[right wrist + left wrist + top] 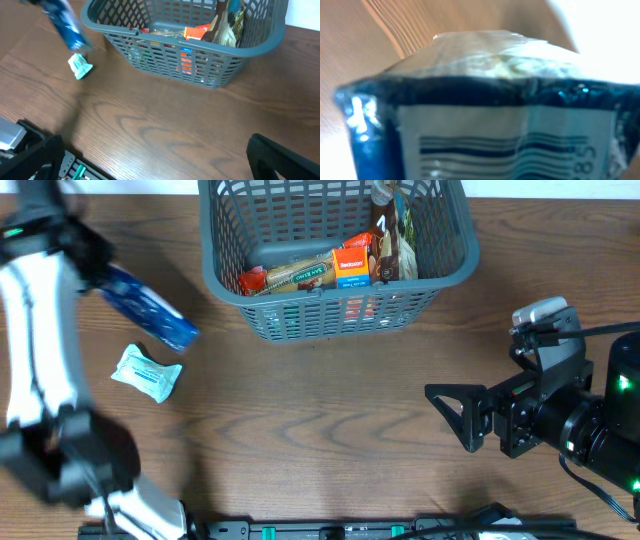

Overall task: Pack container
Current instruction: 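Lift the Kleenex box with the left gripper toward the basket, then lower the Kleenex box into the basket and open the left gripper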

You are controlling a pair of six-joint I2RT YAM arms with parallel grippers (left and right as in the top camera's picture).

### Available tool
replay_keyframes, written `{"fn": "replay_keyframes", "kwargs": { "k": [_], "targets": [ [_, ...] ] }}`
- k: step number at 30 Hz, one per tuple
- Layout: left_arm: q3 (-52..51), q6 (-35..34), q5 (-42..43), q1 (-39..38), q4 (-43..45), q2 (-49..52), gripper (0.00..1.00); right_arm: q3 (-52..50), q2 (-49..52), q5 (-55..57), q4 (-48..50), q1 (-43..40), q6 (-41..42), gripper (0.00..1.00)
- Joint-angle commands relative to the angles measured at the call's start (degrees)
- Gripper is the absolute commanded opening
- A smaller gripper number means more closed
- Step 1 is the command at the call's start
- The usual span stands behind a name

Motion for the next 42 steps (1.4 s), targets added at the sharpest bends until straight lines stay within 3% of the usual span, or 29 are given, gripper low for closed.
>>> {"fn": "replay_keyframes", "kwargs": {
  "k": [1,4,10,13,18,27,33,37,42],
  "targets": [
    [0.87,0.15,-1.33,0.33,1.22,-9.64,0.19,0.59,0.00,0.13,-0.13,-0.46,0.83,0.99],
    [0.90,-1.64,-1.33,0.26,4.22,-17.25,0.19,0.59,0.00,0.13,-0.13,-0.46,0.83,0.99],
    [0.90,-11.43,0.66,-1.77,10.01,-27.78,0.19,0.59,0.00,0.13,-0.13,-0.44,0.83,0.99],
    [0.90,-16.28,0.59,-6.25,11.58,-27.93,0.11,0.59,0.00,0.13,-0.13,-0.46,0.83,0.98],
    [0.90,-21.99,0.59,-14.36,16.74,-22.69,0.11,0.59,0.00,0.13,-0.13,-0.46,0.83,0.99],
    [0.90,-34.27,0.63,-24.00,33.44,-9.53,0.11,0.59,0.00,0.13,-0.13,-0.46,0.83,0.99],
    [0.90,-38.97,0.57,-29.99,44.94,-1.51,0.11,0.59,0.00,0.13,-0.13,-0.46,0.83,0.99],
    [0.90,-44.22,0.48,-32.24,46.80,2.47,0.11,0.59,0.00,0.13,-0.13,-0.46,0.83,0.99],
    [0.90,-45.31,0.37,-33.42,46.71,4.31,0.06,0.59,0.00,0.13,-0.13,-0.46,0.83,0.99]
  ]
}}
